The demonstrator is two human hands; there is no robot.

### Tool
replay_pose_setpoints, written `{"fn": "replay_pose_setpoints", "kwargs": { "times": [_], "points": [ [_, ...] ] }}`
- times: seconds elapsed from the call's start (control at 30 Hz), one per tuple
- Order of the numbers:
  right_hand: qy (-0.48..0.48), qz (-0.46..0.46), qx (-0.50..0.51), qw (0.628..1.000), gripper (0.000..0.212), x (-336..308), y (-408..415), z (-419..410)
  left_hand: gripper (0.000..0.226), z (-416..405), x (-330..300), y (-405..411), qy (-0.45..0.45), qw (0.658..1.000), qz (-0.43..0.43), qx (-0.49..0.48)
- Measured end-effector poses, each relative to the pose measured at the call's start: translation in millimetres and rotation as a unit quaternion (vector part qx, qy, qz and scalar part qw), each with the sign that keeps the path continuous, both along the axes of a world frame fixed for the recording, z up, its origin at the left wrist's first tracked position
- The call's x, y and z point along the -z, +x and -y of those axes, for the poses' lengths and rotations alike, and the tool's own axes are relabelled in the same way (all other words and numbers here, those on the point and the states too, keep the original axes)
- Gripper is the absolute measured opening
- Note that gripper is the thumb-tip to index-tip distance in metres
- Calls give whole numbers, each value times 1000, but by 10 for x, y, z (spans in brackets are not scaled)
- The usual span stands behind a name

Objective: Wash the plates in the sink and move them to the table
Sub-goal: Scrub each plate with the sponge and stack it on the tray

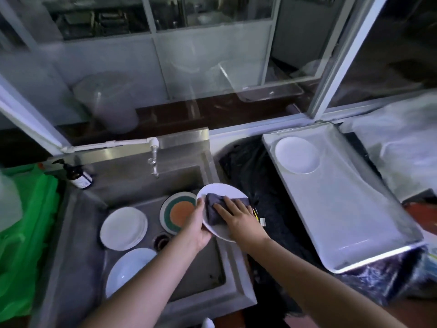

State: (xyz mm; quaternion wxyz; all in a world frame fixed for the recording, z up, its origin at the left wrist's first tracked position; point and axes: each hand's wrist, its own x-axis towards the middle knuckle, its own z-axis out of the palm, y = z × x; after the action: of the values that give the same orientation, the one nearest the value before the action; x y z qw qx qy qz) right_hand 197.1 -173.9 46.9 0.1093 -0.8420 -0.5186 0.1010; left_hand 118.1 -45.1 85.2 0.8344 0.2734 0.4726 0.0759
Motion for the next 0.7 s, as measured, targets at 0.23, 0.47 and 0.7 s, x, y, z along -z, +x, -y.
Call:
{"fn": "replay_pose_setpoints", "kwargs": {
  "times": [0.23, 0.47, 0.7],
  "points": [
    [-47, 42, 46, 997, 82, -224, 1354, 1005, 44, 927, -111, 1172, 23, 996, -26, 87],
    [-50, 28, 125, 990, 82, -252, 2111, 1641, 26, 1260, 65, 2215, 34, 991, -82, 97],
    [-73, 28, 178, 981, 86, -64, 2508, 2069, 19, 1385, 321, 2915, 18, 997, -43, 63]
  ]
}}
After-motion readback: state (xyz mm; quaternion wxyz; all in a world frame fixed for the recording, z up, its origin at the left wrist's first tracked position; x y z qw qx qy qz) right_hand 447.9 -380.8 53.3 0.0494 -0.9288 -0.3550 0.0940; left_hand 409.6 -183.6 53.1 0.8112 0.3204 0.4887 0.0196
